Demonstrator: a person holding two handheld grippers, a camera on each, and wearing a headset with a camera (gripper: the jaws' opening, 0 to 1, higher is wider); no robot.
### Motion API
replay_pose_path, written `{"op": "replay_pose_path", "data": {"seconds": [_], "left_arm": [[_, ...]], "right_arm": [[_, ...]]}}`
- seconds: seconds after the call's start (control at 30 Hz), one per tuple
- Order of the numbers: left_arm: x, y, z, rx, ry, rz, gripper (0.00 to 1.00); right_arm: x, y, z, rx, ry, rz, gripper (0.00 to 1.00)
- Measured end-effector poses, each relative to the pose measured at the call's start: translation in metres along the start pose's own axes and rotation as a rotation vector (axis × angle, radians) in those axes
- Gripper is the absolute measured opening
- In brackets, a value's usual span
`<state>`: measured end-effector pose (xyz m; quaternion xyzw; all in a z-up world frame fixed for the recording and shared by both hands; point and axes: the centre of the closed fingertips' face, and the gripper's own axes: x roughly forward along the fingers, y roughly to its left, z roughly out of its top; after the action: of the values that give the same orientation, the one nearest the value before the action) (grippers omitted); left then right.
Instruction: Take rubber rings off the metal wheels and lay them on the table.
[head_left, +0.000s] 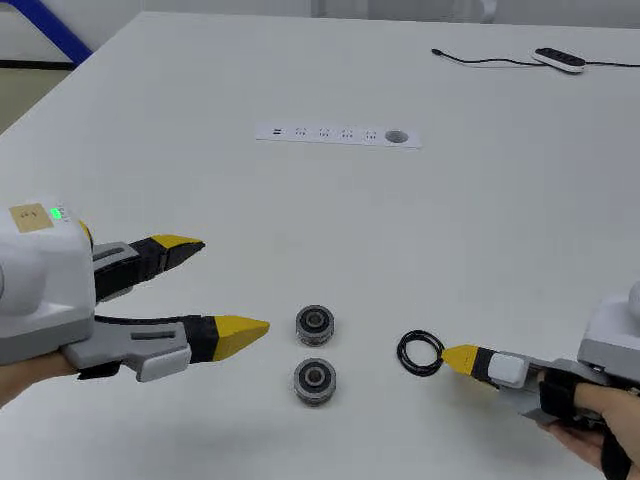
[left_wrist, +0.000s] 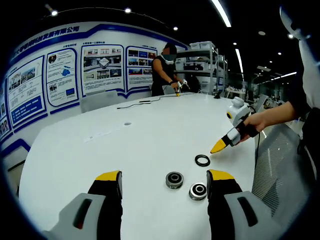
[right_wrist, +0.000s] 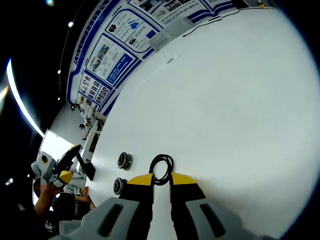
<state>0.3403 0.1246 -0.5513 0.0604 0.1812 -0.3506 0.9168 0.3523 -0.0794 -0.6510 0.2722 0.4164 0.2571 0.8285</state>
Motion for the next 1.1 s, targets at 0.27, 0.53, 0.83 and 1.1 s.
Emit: {"op": "replay_pose_path", "data": {"seconds": [0.27,0.53,0.83,1.1], "left_arm": [[-0.01,0.009,0.003,-0.014,-0.012,0.036,0.75],[-0.028,0.026,0.017,-0.068,-0.094,0.094,0.78],[-0.041,0.03,0.008,-0.103,-0.115,0.157,0.85],[-0.054,0.038,0.003,-0.114,-0.148,0.238,0.95]], "right_arm": [[-0.013,0.012,0.031,-0.205,-0.149,0.052,0.18],[-0.036,0.015,0.055,-0.313,-0.25,0.039,0.22],[-0.058,0.012,0.071,-0.399,-0.324,0.011,0.3],[-0.061,0.019,0.06,-0.629,-0.249,-0.008,0.35]]}}
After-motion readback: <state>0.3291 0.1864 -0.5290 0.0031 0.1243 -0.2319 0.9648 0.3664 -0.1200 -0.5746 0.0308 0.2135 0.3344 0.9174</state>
